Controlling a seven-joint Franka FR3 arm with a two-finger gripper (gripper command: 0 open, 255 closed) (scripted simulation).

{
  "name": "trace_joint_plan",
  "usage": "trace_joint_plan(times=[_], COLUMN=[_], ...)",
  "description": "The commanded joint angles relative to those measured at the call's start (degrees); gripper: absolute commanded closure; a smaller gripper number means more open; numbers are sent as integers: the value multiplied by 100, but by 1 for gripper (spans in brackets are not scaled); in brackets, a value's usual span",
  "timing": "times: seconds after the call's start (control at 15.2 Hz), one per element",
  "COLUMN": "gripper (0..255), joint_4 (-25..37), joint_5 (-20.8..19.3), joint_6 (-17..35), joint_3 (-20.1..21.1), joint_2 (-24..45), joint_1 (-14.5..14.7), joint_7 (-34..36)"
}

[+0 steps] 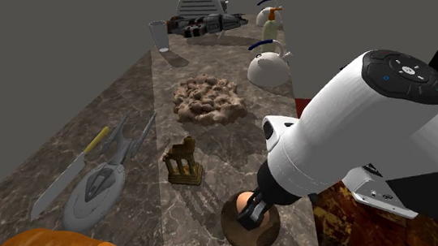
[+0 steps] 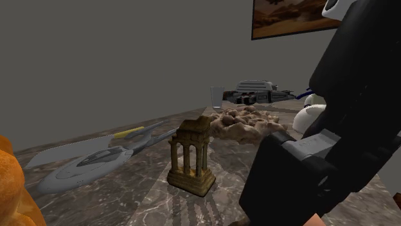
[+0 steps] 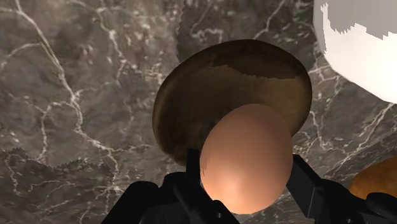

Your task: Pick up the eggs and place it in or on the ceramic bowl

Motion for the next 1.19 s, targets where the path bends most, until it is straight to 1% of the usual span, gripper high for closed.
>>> trace_joint_plan(times=[0.0, 0.2, 0.26, 0.59, 0.73, 0.86, 1.12], gripper=[255, 255, 0, 0, 0, 0, 0], joint_4=[-4, -4, -4, -4, 100, 222, 222], joint_5=[-1, -1, -1, -1, 193, 303, 302], joint_6=[9, 9, 9, 9, -468, -891, -891], joint_3=[3, 3, 4, 4, -265, -464, -464], joint_2=[2, 2, 3, 3, -366, -661, -661], joint_1=[-2, -2, -2, -2, 296, 497, 498], joint_7=[3, 2, 3, 3, -146, -237, -236])
